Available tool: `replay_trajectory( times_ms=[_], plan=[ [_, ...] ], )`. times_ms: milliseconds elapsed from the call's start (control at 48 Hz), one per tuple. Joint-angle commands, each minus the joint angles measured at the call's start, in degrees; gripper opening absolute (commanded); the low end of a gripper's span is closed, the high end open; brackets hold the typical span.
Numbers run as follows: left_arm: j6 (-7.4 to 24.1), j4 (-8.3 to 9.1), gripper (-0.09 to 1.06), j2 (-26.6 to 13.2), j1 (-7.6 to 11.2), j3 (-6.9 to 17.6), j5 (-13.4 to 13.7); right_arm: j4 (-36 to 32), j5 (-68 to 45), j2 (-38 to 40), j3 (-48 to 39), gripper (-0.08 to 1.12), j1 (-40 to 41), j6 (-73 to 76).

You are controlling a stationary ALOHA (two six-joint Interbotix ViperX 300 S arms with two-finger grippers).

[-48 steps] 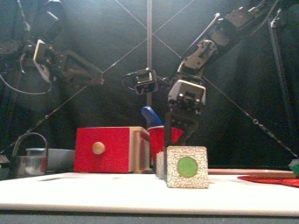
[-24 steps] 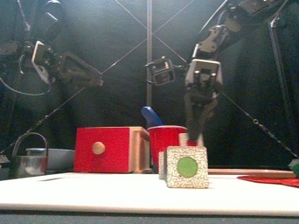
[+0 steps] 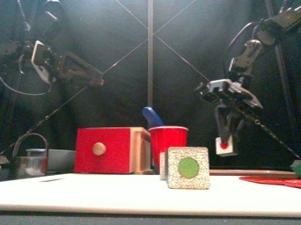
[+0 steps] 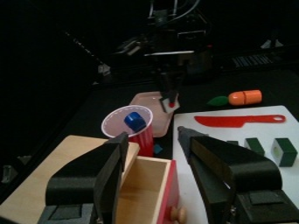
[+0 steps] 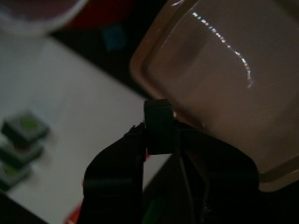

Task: Place sushi on board then cut the sushi with the knife then place the pieces on the plate
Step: Place the 4 sushi pieces on the plate

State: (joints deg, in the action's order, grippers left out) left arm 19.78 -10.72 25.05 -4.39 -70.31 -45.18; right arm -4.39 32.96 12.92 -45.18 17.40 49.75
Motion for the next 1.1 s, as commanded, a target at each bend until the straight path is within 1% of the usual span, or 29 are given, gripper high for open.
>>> replay_trajectory(
  times_ms=[21, 125, 208, 354, 521, 646, 750, 833, 896, 979, 1042, 1104],
  plan=[
    [-0.1, 0.44, 0.85, 0.1, 0.26, 1.4, -0.5, -4.7, -1.5, -1.2, 0.5, 0.53, 4.3, 11.1],
    [0.0, 0.88, 0.85, 0.2, 0.35, 1.4, -0.5, -8.3, -1.4, -2.5, 1.2, 0.53, 4.9, 17.2],
    [0.0, 1.93, 0.85, 0.1, 0.44, 1.2, -0.5, -9.8, -0.9, -3.3, 2.0, 0.53, 4.9, 19.9],
    [-0.1, 4.75, 0.85, 0.2, 0.35, 1.4, -0.6, -11.0, -1.8, -4.7, 3.3, 0.54, 4.9, 22.6],
    [-0.1, 6.86, 0.85, 0.1, 0.44, 1.8, -0.6, -11.7, -2.7, -8.8, 5.1, 0.54, 4.9, 25.3],
    [-0.1, 8.35, 0.85, 0.2, 0.44, 1.3, -0.6, -14.3, -2.5, -11.0, 6.1, 0.55, 4.9, 26.3],
    [-0.1, 8.70, 0.85, 0.2, 0.44, 1.0, -0.6, -14.4, -2.4, -11.6, 7.1, 0.61, 4.9, 27.0],
    [-0.1, 8.61, 0.85, 0.2, 0.44, 0.6, -0.6, -14.4, -1.9, -11.6, 7.6, 0.70, 4.9, 27.2],
    [-0.2, 8.61, 0.85, 0.2, 0.44, 0.5, -0.6, -14.3, -0.9, -11.4, 7.7, 0.79, 4.9, 27.3],
    [-0.2, 8.53, 0.85, 0.2, 0.44, 0.4, -0.6, -14.5, 0.4, -10.9, 7.6, 0.87, 5.0, 27.2],
    [-0.2, 8.44, 0.85, 0.2, 0.44, 0.4, -0.6, -14.9, 0.9, -10.4, 7.6, 0.91, 4.9, 27.2],
    [-0.2, 8.44, 0.85, 0.2, 0.44, 0.4, -0.6, -14.9, 1.3, -9.7, 7.7, 0.92, 4.9, 27.2]
  ],
)
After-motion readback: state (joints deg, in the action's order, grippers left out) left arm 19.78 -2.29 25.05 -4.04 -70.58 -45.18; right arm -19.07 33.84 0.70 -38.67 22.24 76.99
